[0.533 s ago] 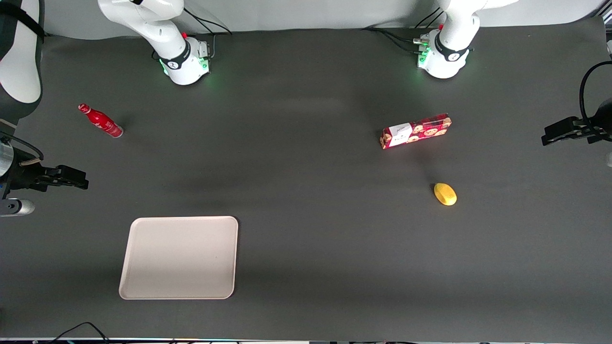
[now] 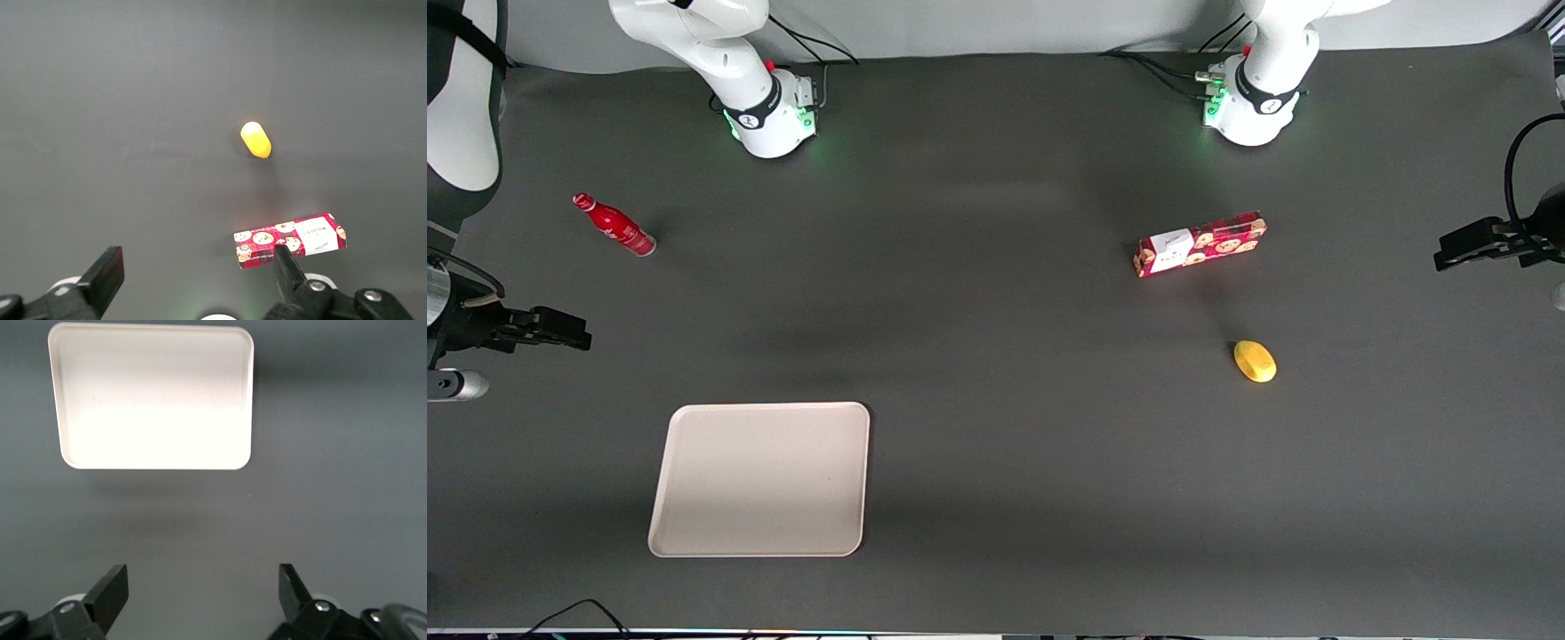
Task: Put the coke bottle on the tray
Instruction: 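Move the open right gripper toward the red Coca-Cola bottle's base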
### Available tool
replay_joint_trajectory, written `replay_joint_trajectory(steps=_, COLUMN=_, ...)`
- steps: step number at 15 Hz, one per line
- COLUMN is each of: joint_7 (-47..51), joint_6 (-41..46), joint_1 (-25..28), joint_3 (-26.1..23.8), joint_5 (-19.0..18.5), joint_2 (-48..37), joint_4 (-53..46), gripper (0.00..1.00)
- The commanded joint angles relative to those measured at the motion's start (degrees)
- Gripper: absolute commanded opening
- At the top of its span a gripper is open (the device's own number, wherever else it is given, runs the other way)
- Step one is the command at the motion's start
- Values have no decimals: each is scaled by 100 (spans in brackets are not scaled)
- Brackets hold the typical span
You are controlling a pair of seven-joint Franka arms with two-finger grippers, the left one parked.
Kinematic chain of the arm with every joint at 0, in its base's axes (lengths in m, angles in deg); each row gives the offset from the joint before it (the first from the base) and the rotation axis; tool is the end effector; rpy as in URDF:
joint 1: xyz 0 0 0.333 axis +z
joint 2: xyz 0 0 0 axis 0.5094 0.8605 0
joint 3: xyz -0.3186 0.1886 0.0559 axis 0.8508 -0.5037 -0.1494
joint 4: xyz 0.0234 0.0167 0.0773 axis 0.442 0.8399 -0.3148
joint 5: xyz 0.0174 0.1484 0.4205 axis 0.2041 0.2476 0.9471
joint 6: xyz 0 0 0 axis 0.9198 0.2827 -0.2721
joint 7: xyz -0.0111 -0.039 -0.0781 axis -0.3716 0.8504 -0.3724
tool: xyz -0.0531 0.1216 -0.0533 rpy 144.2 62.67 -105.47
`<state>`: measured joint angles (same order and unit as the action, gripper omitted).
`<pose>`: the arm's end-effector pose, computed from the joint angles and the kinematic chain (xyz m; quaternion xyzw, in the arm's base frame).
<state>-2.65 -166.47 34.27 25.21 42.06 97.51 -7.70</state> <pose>0.7022 -0.0283 0.5811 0.9991 0.0008 -0.0355 0.0238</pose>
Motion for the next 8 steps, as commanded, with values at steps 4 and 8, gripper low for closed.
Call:
replay_joint_trajectory(steps=4, joint_7=-353, joint_6=382, joint_1=-12, joint_3=215, joint_5=-127, joint_2=-1642, joint_4=1806, gripper=100)
replay_joint_trajectory(steps=8, joint_7=-950, joint_6=-327, joint_1=-21, joint_3=748, joint_5=-856, joint_2=-3152, joint_4=4088, gripper=100)
